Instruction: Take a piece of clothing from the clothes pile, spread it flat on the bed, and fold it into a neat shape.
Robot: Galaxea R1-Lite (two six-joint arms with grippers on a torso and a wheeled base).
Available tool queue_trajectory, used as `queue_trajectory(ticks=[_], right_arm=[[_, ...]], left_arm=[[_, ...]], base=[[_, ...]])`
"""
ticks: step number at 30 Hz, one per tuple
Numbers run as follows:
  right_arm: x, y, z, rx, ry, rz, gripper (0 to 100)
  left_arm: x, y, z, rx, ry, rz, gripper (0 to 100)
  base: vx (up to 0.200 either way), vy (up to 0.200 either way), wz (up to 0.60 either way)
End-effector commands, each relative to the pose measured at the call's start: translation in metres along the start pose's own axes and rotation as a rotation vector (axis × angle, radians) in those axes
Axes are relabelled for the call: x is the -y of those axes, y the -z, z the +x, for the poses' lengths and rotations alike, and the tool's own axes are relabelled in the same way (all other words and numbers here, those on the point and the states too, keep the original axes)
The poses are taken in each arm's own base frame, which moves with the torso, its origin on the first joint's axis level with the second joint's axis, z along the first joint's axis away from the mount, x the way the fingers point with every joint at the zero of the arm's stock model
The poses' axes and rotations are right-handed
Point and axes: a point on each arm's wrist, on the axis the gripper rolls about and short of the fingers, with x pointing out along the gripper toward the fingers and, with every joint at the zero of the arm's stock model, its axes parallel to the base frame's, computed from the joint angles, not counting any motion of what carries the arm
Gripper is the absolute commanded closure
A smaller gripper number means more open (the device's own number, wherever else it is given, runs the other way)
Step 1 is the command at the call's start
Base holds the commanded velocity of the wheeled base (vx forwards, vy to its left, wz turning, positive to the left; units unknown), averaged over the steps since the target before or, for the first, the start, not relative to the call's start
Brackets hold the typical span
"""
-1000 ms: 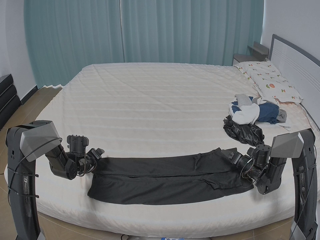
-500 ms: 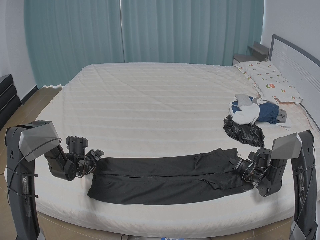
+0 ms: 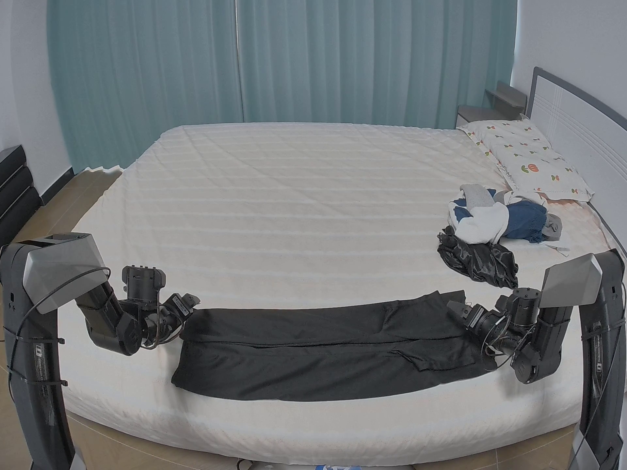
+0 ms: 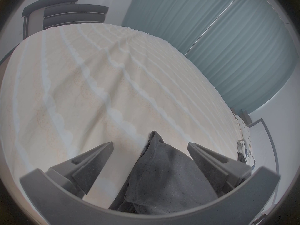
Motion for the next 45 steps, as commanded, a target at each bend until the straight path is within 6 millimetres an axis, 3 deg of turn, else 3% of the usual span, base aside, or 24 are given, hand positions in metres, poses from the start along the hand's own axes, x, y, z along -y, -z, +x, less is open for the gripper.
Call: queue_trajectory(ticks=[1, 6, 10, 17, 30, 45], right_arm=[[-0.005, -0.023, -0.009, 0.072, -0.017, 0.052, 0], [-0.003, -0.049, -0.026, 0.135, -0.027, 0.259, 0], [0.010, -0.052, -0.028, 0.137, -0.009, 0.291, 0], [0.023, -0.046, -0.021, 0.122, 0.007, 0.307, 0], [0.026, -0.044, -0.018, 0.115, 0.008, 0.308, 0], [0.026, -0.041, -0.017, 0.107, 0.008, 0.308, 0]], left_arm=[[0.002, -0.002, -0.004, 0.006, 0.007, 0.000, 0], [0.003, -0.002, -0.007, -0.001, 0.013, 0.000, 0], [0.003, -0.001, -0.014, -0.028, 0.030, 0.002, 0], [0.005, -0.002, -0.015, -0.028, 0.048, 0.002, 0], [0.015, -0.010, -0.017, -0.005, 0.088, -0.021, 0], [0.027, -0.021, -0.013, 0.033, 0.128, -0.043, 0]], base=[[0.000, 0.000, 0.00], [-0.120, 0.000, 0.00], [-0.200, 0.000, 0.00], [-0.057, 0.000, 0.00], [0.000, 0.000, 0.00], [0.000, -0.160, 0.00]])
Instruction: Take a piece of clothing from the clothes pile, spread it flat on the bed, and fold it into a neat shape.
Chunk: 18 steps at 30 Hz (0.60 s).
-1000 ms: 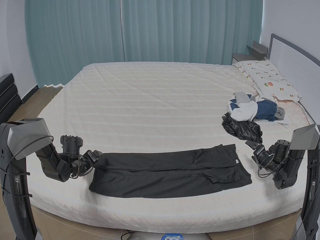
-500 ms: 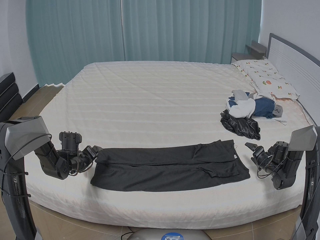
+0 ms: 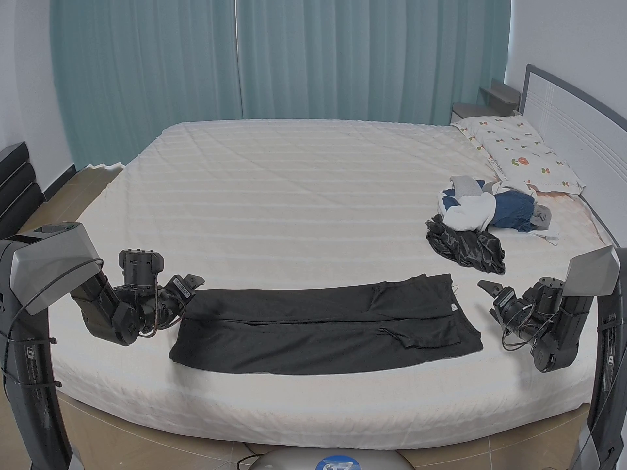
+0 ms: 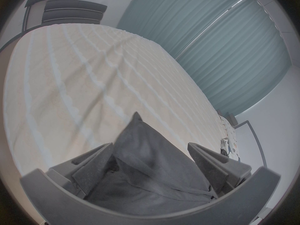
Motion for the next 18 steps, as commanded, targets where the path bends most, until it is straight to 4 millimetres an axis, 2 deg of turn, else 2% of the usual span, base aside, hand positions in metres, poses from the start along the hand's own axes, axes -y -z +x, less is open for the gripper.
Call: queue_trajectory(ticks=[1, 9, 15, 18], right_arm=[[0.0012, 0.0005, 0.0006, 0.002, -0.003, -0.001, 0], [0.0044, 0.0022, 0.0028, -0.001, 0.001, 0.001, 0], [0.0056, 0.0037, 0.0030, -0.006, 0.005, 0.000, 0], [0.0054, 0.0035, 0.0032, -0.004, 0.005, 0.000, 0]], left_arm=[[0.0024, -0.0080, 0.0021, 0.021, 0.011, -0.009, 0], [-0.0013, -0.0126, -0.0015, 0.035, 0.003, -0.034, 0], [-0.0014, -0.0124, -0.0020, 0.034, 0.004, -0.035, 0], [-0.0023, -0.0124, -0.0017, 0.032, 0.002, -0.030, 0]], base=[[0.000, 0.000, 0.00], [0.000, 0.000, 0.00], [0.200, 0.000, 0.00], [0.000, 0.000, 0.00]])
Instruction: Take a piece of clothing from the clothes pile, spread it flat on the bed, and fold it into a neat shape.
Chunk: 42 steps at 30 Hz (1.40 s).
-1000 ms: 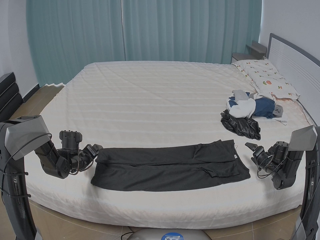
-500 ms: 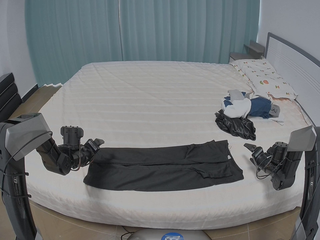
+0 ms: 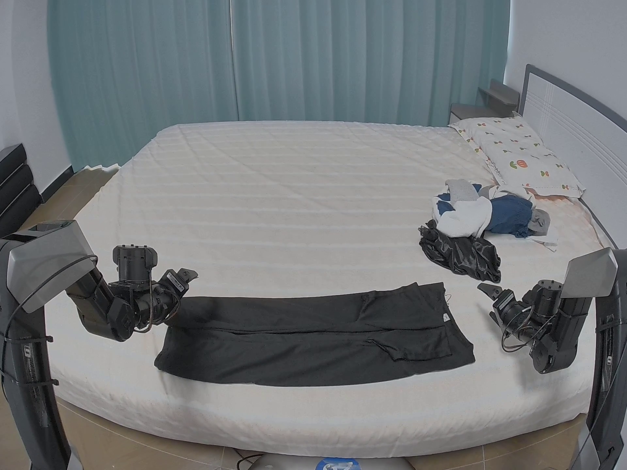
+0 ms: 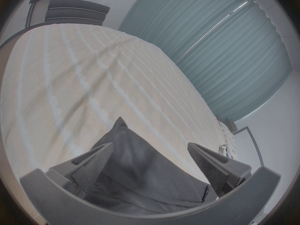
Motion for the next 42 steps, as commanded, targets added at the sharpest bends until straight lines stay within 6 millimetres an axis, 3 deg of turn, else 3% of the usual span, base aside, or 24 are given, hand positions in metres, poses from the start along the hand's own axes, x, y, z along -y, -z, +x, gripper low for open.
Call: queue_trajectory(ticks=[1, 14, 23, 42], right_arm=[[0.000, 0.000, 0.000, 0.003, -0.006, -0.002, 0], [0.000, 0.003, -0.001, -0.006, -0.002, 0.001, 0], [0.000, 0.003, -0.001, -0.007, 0.000, -0.001, 0], [0.001, 0.005, -0.001, -0.011, 0.002, -0.007, 0]], left_arm=[[-0.004, 0.000, 0.001, -0.009, -0.014, 0.026, 0], [-0.043, 0.011, -0.011, -0.150, -0.060, 0.260, 0], [-0.045, 0.003, -0.017, -0.134, -0.069, 0.331, 0], [-0.061, 0.019, 0.000, -0.246, -0.050, 0.379, 0]], base=[[0.000, 0.000, 0.00], [0.000, 0.000, 0.00], [0.000, 0.000, 0.00], [0.000, 0.000, 0.00]])
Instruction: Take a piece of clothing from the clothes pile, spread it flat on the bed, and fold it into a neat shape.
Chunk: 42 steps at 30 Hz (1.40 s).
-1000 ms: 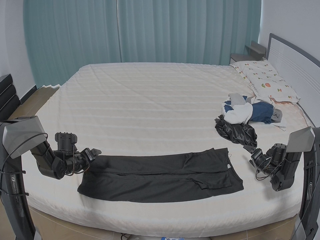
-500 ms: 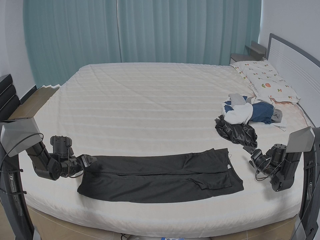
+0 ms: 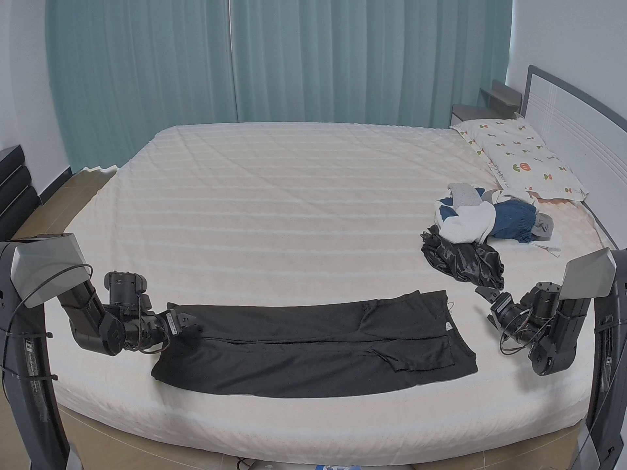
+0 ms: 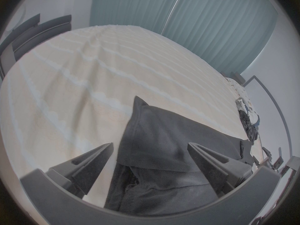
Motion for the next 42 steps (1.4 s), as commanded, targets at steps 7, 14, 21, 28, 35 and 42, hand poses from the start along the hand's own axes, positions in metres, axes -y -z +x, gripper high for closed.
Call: queue_trajectory(ticks=[7, 14, 21, 28, 35, 42], right_arm=[[0.000, 0.000, 0.000, 0.004, -0.005, -0.003, 0], [0.000, 0.000, 0.000, 0.007, -0.002, -0.003, 0], [0.001, 0.005, 0.001, -0.004, 0.003, -0.007, 0], [0.001, 0.005, 0.001, -0.003, 0.002, -0.007, 0], [0.001, 0.006, 0.001, -0.004, 0.003, -0.008, 0], [0.001, 0.005, 0.001, -0.003, 0.004, -0.008, 0]], left_arm=[[-0.004, 0.004, 0.003, -0.034, 0.040, -0.005, 0], [0.004, -0.009, -0.011, 0.032, 0.004, 0.006, 0], [0.006, -0.011, -0.013, 0.045, 0.005, 0.010, 0], [0.004, -0.007, -0.009, 0.026, 0.015, 0.017, 0], [-0.001, 0.001, 0.000, -0.015, 0.024, 0.011, 0], [-0.008, 0.014, 0.010, -0.060, 0.010, 0.080, 0]], base=[[0.000, 0.000, 0.00], [0.000, 0.000, 0.00], [0.000, 0.000, 0.00], [0.000, 0.000, 0.00], [0.000, 0.000, 0.00], [0.000, 0.000, 0.00]])
